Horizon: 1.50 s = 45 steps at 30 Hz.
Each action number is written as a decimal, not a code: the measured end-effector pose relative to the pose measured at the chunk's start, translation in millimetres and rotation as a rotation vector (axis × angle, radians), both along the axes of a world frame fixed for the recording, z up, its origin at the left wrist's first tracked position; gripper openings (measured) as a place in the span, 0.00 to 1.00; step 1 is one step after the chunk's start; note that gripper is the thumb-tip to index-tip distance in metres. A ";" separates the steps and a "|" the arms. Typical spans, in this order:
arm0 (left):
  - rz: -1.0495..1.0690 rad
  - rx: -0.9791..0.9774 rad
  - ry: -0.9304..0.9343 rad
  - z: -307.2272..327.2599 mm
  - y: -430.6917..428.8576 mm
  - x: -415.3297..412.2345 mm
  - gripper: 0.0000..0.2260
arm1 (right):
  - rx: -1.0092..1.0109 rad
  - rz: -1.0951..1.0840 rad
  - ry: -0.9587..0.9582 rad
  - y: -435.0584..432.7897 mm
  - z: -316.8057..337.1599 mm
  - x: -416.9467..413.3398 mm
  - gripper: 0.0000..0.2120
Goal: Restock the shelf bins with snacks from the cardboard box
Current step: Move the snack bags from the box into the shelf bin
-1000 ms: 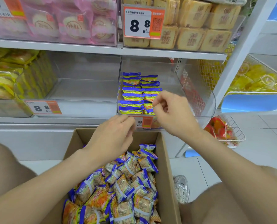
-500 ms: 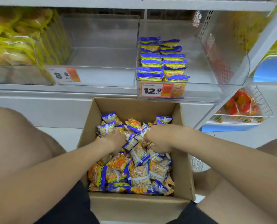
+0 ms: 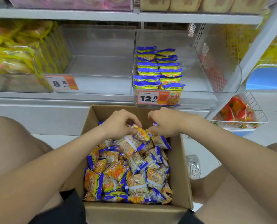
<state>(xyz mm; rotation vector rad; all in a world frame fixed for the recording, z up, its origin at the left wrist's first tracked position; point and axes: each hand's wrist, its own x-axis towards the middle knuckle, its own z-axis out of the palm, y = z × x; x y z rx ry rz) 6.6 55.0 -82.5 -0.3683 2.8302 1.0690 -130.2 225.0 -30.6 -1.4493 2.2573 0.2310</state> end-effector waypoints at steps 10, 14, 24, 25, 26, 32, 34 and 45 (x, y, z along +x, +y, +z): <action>-0.048 0.315 0.252 59.5 10.9 3.1 0.10 | -0.152 -0.417 -0.670 20.5 37.2 -13.9 0.26; -0.029 0.376 0.281 78.2 8.4 0.6 0.14 | -0.287 -0.492 -0.714 32.3 62.3 -21.5 0.26; 0.126 0.569 0.266 105.1 27.6 -14.8 0.29 | -0.846 -0.483 -0.706 44.7 98.5 -26.0 0.23; 0.204 0.579 0.318 106.4 31.3 -18.4 0.26 | -0.951 -0.544 -0.714 41.2 98.1 -25.1 0.23; 0.276 0.595 0.374 108.9 35.6 -22.6 0.23 | -1.013 -0.594 -0.704 38.1 98.1 -25.3 0.22; 0.353 0.504 0.611 127.9 46.9 -48.2 0.25 | -1.037 -0.880 -1.010 29.3 101.7 -33.8 0.21; 0.370 0.335 0.596 127.9 46.5 -54.2 0.27 | -1.088 -0.937 -0.878 27.9 103.0 -48.8 0.19; 0.273 -0.060 0.488 140.4 22.2 -102.0 0.11 | -0.661 -0.893 0.148 2.8 72.9 -179.4 0.23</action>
